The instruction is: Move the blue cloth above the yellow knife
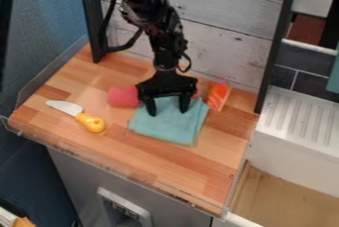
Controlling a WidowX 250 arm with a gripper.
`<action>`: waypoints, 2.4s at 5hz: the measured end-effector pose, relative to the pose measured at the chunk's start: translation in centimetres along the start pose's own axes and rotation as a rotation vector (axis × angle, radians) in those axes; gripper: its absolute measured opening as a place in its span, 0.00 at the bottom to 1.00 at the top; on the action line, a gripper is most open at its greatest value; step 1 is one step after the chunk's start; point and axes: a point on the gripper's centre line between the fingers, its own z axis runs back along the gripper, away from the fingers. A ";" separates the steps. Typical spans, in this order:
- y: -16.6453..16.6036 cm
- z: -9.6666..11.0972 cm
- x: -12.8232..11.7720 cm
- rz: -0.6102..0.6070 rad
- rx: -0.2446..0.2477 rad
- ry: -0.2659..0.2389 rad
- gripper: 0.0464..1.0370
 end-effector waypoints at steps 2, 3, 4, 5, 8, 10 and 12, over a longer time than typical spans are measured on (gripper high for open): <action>0.5 -0.3 3.8 0.092 0.000 -0.006 0.96; 1.2 -0.4 4.9 0.134 0.005 -0.013 0.96; 2.3 -0.4 5.6 0.173 0.021 -0.023 0.96; 3.9 -0.5 6.3 0.218 0.045 -0.027 0.96; 7.7 -0.5 7.6 0.337 0.084 -0.048 0.96; 7.7 -0.5 7.3 0.348 0.047 -0.033 0.96; 8.1 0.9 6.6 0.360 -0.002 -0.015 0.96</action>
